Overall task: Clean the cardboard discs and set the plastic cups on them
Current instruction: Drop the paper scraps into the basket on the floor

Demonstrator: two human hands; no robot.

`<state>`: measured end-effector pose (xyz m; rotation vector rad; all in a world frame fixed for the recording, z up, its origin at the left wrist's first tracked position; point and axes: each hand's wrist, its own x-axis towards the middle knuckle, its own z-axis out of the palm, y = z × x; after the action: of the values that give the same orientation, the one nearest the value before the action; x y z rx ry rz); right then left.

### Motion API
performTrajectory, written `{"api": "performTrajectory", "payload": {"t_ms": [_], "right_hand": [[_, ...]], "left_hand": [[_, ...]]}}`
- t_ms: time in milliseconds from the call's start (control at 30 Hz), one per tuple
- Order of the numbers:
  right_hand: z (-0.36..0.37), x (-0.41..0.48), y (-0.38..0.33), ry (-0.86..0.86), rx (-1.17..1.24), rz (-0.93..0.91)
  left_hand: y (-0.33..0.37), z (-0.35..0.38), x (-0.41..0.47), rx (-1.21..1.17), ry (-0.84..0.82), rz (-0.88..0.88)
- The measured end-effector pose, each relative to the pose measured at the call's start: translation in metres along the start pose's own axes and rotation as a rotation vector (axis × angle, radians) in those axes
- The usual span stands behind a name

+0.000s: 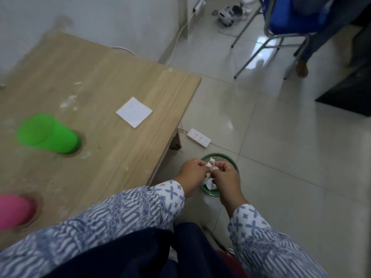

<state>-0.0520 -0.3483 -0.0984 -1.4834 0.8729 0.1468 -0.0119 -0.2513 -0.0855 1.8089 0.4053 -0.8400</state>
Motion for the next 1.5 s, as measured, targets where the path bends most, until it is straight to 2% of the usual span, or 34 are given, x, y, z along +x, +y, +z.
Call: {"api": "performTrajectory", "payload": {"t_ms": [167, 433, 567, 667, 933, 1200, 1500], "right_hand": [[-0.022, 0.034, 0.032, 0.143, -0.080, 0.051], [-0.034, 0.088, 0.090, 0.227, -0.262, 0.167], [-0.033, 0.110, 0.108, 0.200, -0.201, 0.236], [-0.029, 0.124, 0.122, 0.113, -0.105, 0.294], [-0.017, 0.126, 0.129, 0.046, -0.026, 0.328], [0.006, 0.082, 0.065, -0.006, -0.006, 0.115], [0.042, -0.013, -0.039, -0.152, 0.018, -0.213]], "left_hand": [[-0.013, 0.044, 0.044, 0.086, -0.153, -0.128], [-0.028, 0.078, 0.082, 0.269, -0.242, -0.130], [-0.041, 0.077, 0.092, 0.259, -0.310, -0.126], [-0.051, 0.074, 0.100, 0.205, -0.323, -0.174], [-0.057, 0.062, 0.098, 0.170, -0.256, -0.202], [-0.029, 0.035, 0.060, 0.158, -0.129, -0.135], [0.021, -0.043, -0.034, 0.047, 0.064, 0.131]]}}
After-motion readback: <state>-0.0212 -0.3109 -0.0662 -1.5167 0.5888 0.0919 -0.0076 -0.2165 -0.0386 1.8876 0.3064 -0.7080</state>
